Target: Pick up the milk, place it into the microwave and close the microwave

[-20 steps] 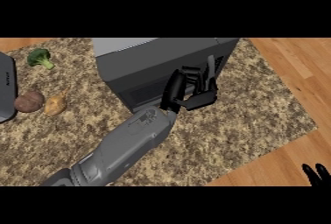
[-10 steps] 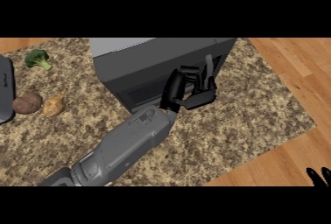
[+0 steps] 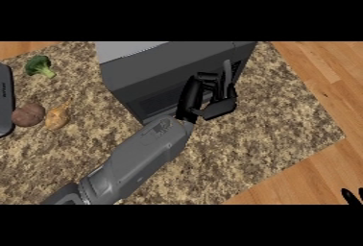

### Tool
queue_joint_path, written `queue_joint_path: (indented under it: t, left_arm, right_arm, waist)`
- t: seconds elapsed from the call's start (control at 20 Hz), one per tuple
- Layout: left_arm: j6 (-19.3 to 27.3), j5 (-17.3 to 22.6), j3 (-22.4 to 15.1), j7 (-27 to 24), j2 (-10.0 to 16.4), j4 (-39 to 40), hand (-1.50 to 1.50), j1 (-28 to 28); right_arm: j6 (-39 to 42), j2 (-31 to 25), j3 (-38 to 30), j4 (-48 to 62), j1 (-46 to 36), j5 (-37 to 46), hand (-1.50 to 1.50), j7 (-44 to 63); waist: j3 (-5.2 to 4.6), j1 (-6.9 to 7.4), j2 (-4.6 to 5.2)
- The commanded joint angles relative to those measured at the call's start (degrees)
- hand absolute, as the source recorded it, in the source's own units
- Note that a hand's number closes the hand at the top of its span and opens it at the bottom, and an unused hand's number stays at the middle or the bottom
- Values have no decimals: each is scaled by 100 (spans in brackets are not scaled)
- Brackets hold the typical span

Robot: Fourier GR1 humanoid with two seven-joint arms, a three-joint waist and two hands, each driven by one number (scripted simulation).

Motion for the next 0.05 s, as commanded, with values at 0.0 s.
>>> queue_joint_path:
  t: [0.0]
  left_arm:
    - [-143,137,129,71,1,405,150,-360]
  right_arm:
    - [135,-78,-46,-20,81,-77,-150,-30]
  waist:
    - [6,-60,75]
